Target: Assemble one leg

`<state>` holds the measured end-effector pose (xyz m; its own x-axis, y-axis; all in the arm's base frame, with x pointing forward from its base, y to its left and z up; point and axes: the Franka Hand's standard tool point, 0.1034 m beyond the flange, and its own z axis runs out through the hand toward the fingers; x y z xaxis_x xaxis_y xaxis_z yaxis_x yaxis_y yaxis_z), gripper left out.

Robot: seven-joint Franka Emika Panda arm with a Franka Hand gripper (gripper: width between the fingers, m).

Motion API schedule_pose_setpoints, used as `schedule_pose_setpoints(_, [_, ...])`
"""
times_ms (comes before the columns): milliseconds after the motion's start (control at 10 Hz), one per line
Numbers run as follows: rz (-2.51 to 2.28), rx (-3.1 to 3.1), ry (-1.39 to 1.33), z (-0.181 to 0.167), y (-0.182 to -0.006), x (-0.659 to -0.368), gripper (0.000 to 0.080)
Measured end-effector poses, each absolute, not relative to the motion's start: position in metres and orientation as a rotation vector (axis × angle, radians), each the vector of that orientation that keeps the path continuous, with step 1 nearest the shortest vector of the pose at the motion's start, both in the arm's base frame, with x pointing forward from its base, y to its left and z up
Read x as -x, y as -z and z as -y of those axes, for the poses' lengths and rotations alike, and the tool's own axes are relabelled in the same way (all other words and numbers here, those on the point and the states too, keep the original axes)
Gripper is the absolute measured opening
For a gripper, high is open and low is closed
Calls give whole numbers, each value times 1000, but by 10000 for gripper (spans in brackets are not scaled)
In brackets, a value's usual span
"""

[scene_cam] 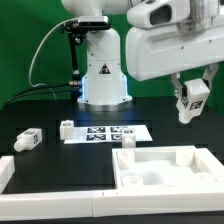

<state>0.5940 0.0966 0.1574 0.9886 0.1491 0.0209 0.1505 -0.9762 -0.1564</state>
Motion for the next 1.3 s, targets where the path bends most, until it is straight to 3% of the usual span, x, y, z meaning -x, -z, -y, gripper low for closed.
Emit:
schedule_pose_setpoints(600, [197, 3001, 682, -96, -150, -599, 285])
schedule_pose_setpoints(1100, [196, 3006, 660, -95, -146, -598, 285])
schedule_pose_setpoints(1300, [207, 3000, 778, -98, -136, -609, 285])
